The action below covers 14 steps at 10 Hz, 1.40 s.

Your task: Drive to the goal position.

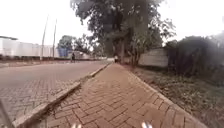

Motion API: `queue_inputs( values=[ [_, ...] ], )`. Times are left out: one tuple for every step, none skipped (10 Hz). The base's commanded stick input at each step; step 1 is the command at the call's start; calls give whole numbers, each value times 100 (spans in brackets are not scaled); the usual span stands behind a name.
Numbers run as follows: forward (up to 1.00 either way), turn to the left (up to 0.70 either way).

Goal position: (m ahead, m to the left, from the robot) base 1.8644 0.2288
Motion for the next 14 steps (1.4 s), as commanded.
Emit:
queue_inputs(
  values=[
    [50,-35],
    [50,-24],
    [50,-14],
    [50,-3],
    [50,0],
    [50,0],
    [50,0],
    [50,0],
    [50,0],
    [50,0],
    [50,0],
    [50,0],
    [50,0],
    [50,0]
  ],
)
